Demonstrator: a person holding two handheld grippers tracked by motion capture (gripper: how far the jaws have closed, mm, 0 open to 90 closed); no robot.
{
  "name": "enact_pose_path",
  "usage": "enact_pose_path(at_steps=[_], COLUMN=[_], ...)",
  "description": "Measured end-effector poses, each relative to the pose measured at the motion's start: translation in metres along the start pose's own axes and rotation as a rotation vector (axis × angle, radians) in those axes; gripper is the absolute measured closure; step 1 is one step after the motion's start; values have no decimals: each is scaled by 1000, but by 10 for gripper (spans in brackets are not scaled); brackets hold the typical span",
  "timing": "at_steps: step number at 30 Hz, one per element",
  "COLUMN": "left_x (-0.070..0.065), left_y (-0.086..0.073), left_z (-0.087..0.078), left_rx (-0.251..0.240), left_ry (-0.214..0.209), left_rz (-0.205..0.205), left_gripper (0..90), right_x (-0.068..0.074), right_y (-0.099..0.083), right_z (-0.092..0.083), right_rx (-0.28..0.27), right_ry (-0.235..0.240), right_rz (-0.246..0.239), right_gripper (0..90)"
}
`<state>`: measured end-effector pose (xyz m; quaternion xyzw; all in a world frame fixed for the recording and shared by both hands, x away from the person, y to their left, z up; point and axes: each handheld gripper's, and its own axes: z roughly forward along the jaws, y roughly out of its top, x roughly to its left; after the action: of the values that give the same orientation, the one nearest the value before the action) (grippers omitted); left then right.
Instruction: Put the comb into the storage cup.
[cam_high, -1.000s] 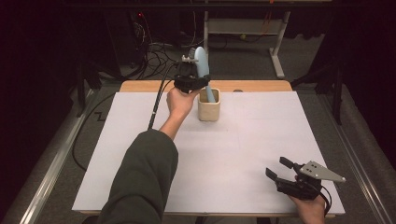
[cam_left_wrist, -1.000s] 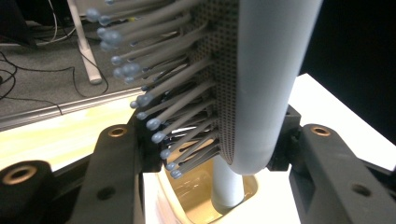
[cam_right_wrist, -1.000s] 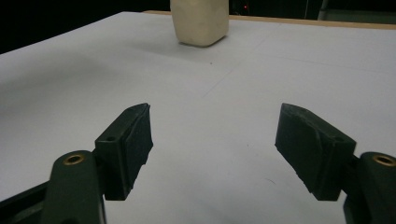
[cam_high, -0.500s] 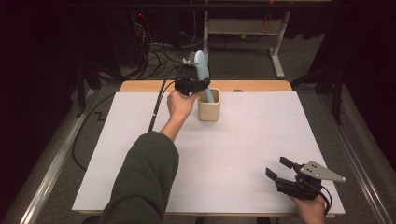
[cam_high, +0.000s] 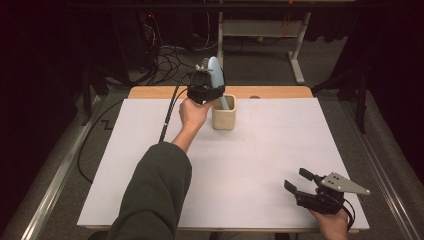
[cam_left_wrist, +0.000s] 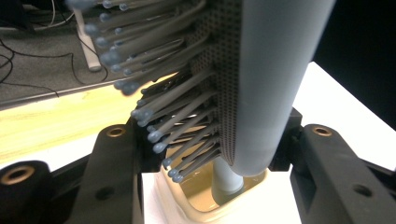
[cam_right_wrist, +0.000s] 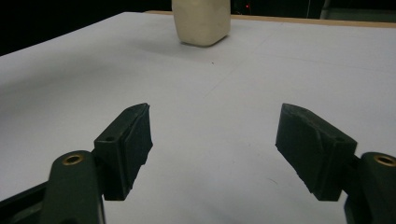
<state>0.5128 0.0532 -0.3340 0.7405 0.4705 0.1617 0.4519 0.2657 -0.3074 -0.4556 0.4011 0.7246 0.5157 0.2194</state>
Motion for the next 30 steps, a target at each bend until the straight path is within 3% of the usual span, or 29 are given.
enact_pose_path(at_steps=[30], left_x=[5], left_y=[-15], left_z=[11], left_rx=[44], left_ry=[1], left_rz=[-25], left_gripper=[515], right_x=[0], right_y=[0], right_z=[0], right_rx=[-1], right_ry=[3], right_rz=[-1], right_gripper=[274])
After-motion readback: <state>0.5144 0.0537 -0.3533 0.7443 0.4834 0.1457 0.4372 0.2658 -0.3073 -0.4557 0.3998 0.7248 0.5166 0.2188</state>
